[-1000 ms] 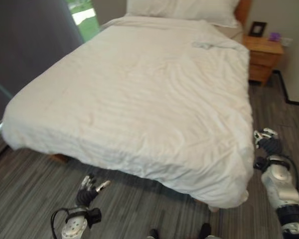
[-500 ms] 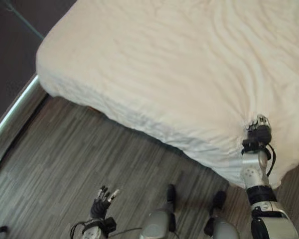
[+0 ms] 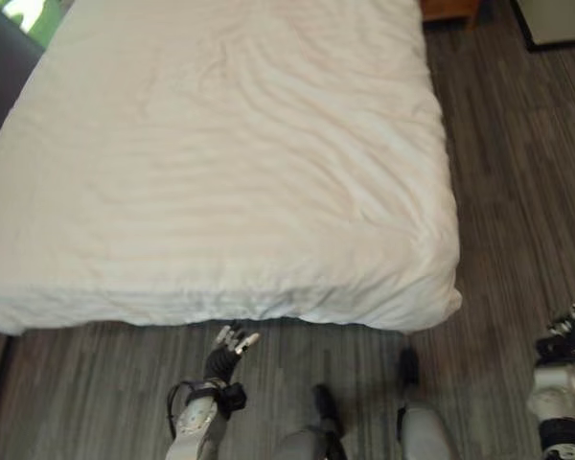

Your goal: Making the bed.

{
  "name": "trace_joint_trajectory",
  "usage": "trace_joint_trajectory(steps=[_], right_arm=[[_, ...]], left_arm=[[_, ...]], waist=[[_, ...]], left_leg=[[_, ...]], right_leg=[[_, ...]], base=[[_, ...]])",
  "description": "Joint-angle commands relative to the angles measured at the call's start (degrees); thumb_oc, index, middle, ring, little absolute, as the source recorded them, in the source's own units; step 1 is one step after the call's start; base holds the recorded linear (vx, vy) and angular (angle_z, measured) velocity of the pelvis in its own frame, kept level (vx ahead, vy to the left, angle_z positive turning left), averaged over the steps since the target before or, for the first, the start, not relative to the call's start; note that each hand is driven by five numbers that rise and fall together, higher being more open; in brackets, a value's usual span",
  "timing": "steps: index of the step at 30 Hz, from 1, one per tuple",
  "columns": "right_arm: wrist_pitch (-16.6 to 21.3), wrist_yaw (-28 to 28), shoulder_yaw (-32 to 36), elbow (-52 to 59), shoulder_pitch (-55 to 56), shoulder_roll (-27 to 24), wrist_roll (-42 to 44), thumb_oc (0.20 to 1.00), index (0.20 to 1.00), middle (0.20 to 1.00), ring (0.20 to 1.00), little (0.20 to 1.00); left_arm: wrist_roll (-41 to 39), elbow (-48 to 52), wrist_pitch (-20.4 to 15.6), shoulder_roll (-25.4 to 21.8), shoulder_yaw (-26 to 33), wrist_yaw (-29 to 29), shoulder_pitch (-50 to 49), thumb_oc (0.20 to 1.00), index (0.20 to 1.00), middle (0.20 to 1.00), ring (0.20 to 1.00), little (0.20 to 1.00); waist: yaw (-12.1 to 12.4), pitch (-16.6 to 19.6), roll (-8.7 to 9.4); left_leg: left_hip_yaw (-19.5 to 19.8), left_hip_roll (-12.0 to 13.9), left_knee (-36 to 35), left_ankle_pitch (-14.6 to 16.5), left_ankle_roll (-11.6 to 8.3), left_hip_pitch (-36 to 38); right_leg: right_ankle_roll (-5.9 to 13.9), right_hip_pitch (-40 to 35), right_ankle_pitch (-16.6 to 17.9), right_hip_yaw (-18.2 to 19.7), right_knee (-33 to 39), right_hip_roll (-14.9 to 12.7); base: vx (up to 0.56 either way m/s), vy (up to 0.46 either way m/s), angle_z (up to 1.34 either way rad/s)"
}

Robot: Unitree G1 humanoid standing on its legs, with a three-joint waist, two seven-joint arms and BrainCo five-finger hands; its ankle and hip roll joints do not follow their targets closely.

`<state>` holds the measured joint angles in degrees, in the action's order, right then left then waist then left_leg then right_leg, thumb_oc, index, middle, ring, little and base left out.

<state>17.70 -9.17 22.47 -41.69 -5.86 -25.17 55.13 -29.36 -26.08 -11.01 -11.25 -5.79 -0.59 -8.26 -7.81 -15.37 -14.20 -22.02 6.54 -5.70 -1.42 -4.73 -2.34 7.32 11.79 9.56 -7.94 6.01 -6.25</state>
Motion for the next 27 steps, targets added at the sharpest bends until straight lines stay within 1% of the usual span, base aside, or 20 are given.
trace_joint_trajectory(steps=[1,3,4,5,6,7,8,9,10,12,17,19,20,21,22,23,24,25,26,27], right_arm=[[0.9,1.67,-0.38,1.9,-1.6,-1.39,-0.62,0.2,0.2,0.2,0.2,0.2],[1.06,2.26,-1.34,3.45,-1.73,-2.02,-0.93,0.2,0.2,0.2,0.2,0.2],[1.58,4.18,-2.98,6.92,-2.63,-1.51,1.13,0.2,0.2,0.2,0.2,0.2],[1.17,11.07,-7.9,17.74,-4.32,1.52,7.72,0.2,0.2,0.2,0.2,0.2],[1.03,15.08,-9.23,20.74,-5.61,2.52,11.31,0.2,0.2,0.2,0.2,0.2],[1.05,15.23,-9.24,20.7,-5.65,2.51,11.45,0.2,0.2,0.2,0.2,0.2],[0.57,18.74,-12.37,25.31,-7.91,4.01,13.75,0.2,0.2,0.2,0.2,0.2],[0.69,20.42,-13.9,27.81,-9.11,4.92,14.67,0.2,0.2,0.2,0.2,0.2],[0.7,20.41,-13.94,27.87,-9.13,4.97,14.66,0.2,0.2,0.2,0.2,0.2],[1.49,21.79,-17.24,31.93,-12.25,5.59,15.4,0.2,0.2,0.2,0.2,0.2],[1.59,20.49,-23.4,30.95,-17.4,7.59,14.18,0.2,0.2,0.2,0.2,0.2],[3.36,16.4,-25.14,27.54,-20.95,7.34,10.79,0.2,0.2,0.2,0.2,0.2],[4.19,11.43,-26.01,22.05,-26.3,7.77,8.84,0.2,0.2,0.2,0.2,0.2],[4.2,11.34,-25.99,21.84,-26.72,7.75,8.79,0.2,0.2,0.2,0.2,0.2],[3.8,10.09,-26.14,19.98,-28.46,7.71,7.98,0.2,0.2,0.2,0.2,0.2],[2.93,7.88,-27.09,13.85,-32.37,7.04,6.46,0.2,0.2,0.2,0.2,0.2],[2.94,7.91,-27.08,13.74,-32.56,7.01,6.48,0.2,0.2,0.2,0.2,0.2],[2.41,5.74,-26.93,9.09,-34.34,6.77,4.81,0.2,0.2,0.2,0.2,0.2],[2.41,5.75,-26.93,9.08,-34.35,6.77,4.82,0.2,0.2,0.2,0.2,0.2],[1.87,4.53,-25.28,6.77,-33.9,7.31,4.11,0.2,0.2,0.2,0.2,0.2]], left_arm=[[-3.97,1.88,-1.54,-1.7,-0.94,-1.31,-1.54,1.0,1.0,1.0,1.0,1.0],[-4.14,3.45,-1.77,-1.88,-1.0,-1.45,-1.81,1.0,1.0,1.0,1.0,1.0],[-4.59,6.37,-1.78,-2.08,-0.83,-1.61,-2.55,1.0,1.0,1.0,1.0,1.0],[-3.8,1.67,-1.53,-3.49,-1.15,-0.04,3.71,1.0,1.0,1.0,1.0,1.0],[-3.8,-0.41,-1.52,-2.86,-1.79,-0.23,4.68,1.0,1.0,1.0,1.0,1.0],[-3.81,-0.53,-1.59,-2.87,-1.74,-0.26,4.8,1.0,1.0,1.0,1.0,1.0],[-3.25,-3.49,-1.81,-1.27,-2.62,0.22,5.57,1.0,1.0,1.0,1.0,1.0],[-3.65,-4.41,-1.7,-0.73,-2.93,0.33,5.52,1.0,1.0,1.0,1.0,1.0],[-3.65,-4.44,-1.72,-0.74,-2.86,0.32,5.57,1.0,1.0,1.0,1.0,1.0],[-3.75,-5.87,-1.81,-0.62,-3.36,0.13,5.35,1.0,1.0,1.0,1.0,1.0],[-4.32,-6.84,-2.43,-1.0,-4.39,0.41,4.56,1.0,1.0,1.0,1.0,1.0],[-4.98,-6.79,-3.09,-1.36,-4.71,1.39,5.05,1.0,1.0,1.0,1.0,1.0],[-6.16,-7.36,-4.01,-2.37,-4.84,2.79,7.11,1.0,1.0,1.0,1.0,1.0],[-6.19,-7.44,-4.04,-2.37,-4.78,2.8,7.38,1.0,1.0,1.0,1.0,1.0],[-6.14,-7.68,-4.34,-2.74,-4.9,2.99,7.8,1.0,1.0,1.0,1.0,1.0],[-6.83,-8.44,-5.05,-3.48,-5.1,3.53,8.32,1.0,1.0,1.0,1.0,1.0],[-6.84,-8.46,-5.06,-3.46,-5.06,3.53,8.45,1.0,1.0,1.0,1.0,1.0],[-7.62,-8.87,-5.58,-3.79,-4.89,3.77,8.56,1.0,1.0,1.0,1.0,1.0],[-7.62,-8.88,-5.58,-3.79,-4.89,3.77,8.56,1.0,1.0,1.0,1.0,1.0],[-8.75,-9.12,-5.32,-4.18,-3.76,3.49,8.0,1.0,1.0,1.0,1.0,1.0]], waist=[[1.72,1.75,1.74],[1.71,1.78,1.84],[1.98,1.77,2.46],[1.32,2.33,3.21],[1.72,2.73,3.75],[1.69,2.64,3.8],[2.28,2.9,4.53],[2.78,2.9,4.93],[2.75,2.89,4.97],[4.09,2.73,5.86],[7.35,1.32,7.21],[8.8,-0.15,7.49],[10.45,-1.96,7.48],[10.43,-1.84,7.5],[11.05,-1.78,7.46],[12.76,-1.83,7.4],[12.73,-1.72,7.42],[13.65,-1.86,7.1],[13.64,-1.8,7.1],[14.09,-1.99,6.65]], left_leg=[[1.69,3.88,0.7,-3.13,-3.6,1.77],[2.1,3.89,0.7,-2.86,-3.7,2.71],[3.26,3.74,0.7,-3.08,-3.44,3.41],[3.6,3.68,0.7,-2.51,-3.48,4.93],[3.89,3.75,0.7,-2.4,-3.46,5.7],[3.88,3.78,0.7,-2.69,-3.46,5.58],[3.99,3.92,0.7,-2.45,-3.49,6.74],[4.03,4.06,0.7,-2.57,-3.58,6.99],[4.04,4.09,0.7,-2.84,-3.58,6.81],[4.1,4.46,0.7,-3.3,-3.83,6.23],[5.07,5.56,0.7,-4.57,-4.66,2.6],[6.27,5.78,0.7,-5.44,-5.2,-0.2],[7.15,6.04,0.7,-6.42,-5.9,-4.07],[7.21,6.05,0.7,-6.5,-5.91,-4.47],[7.43,6.14,0.7,-6.74,-6.05,-5.84],[8.0,6.7,0.7,-7.34,-6.67,-9.09],[8.06,6.68,0.7,-7.64,-6.62,-9.5],[8.6,7.21,0.7,-8.12,-7.1,-12.59],[8.62,7.21,0.7,-8.13,-7.09,-12.66],[9.18,7.55,0.7,-8.47,-7.16,-14.84]], right_leg=[[2.26,-4.28,-7.23,-0.83,-1.01,-2.08],[2.23,-5.27,-7.8,-0.86,-1.01,-2.04],[1.72,-6.43,-7.92,-0.74,-1.01,-1.67],[1.46,-7.86,-8.18,-0.76,-1.01,-1.35],[1.19,-8.86,-8.41,-0.9,-1.01,-1.12],[1.08,-8.74,-8.15,-0.88,-1.01,-1.09],[0.9,-10.19,-8.62,-1.31,-1.01,-0.95],[0.72,-10.65,-8.62,-1.72,-1.01,-0.86],[0.62,-10.47,-8.36,-1.71,-1.01,-0.83],[0.57,-10.07,-7.91,-2.88,-1.01,-0.71],[0.88,-6.97,-6.71,-5.27,-1.01,-0.61],[1.08,-4.47,-5.93,-5.88,-1.01,-0.68],[1.32,-1.09,-5.16,-6.33,-1.01,-1.08],[1.29,-0.72,-5.11,-6.37,-1.01,-1.07],[1.33,0.43,-4.91,-6.7,-1.01,-1.2],[1.63,2.94,-4.83,-7.45,-1.01,-1.5],[1.54,3.31,-4.55,-7.48,-1.01,-1.51],[1.8,5.43,-4.7,-7.9,-1.01,-1.9],[1.8,5.48,-4.7,-7.91,-1.01,-1.9],[1.81,6.86,-4.83,-8.31,-1.01,-2.25]], base=[[0.04,-0.035,-0.31],[0.03,-0.043,-0.19],[0.07,-0.096,-0.01],[0.08,-0.121,0.05],[0.08,-0.081,0.11],[0.09,-0.074,0.14],[0.09,-0.061,0.13],[0.09,-0.061,0.07],[0.03,-0.053,0.17],[0.0,-0.051,0.24],[-0.04,-0.053,0.31],[-0.19,-0.052,0.39],[-0.19,-0.037,0.41],[-0.14,-0.025,0.34],[-0.05,-0.042,0.22],[-0.06,-0.042,0.24],[-0.07,-0.054,0.26],[-0.04,-0.023,0.21],[-0.06,-0.031,0.23],[-0.04,-0.009,0.23]])
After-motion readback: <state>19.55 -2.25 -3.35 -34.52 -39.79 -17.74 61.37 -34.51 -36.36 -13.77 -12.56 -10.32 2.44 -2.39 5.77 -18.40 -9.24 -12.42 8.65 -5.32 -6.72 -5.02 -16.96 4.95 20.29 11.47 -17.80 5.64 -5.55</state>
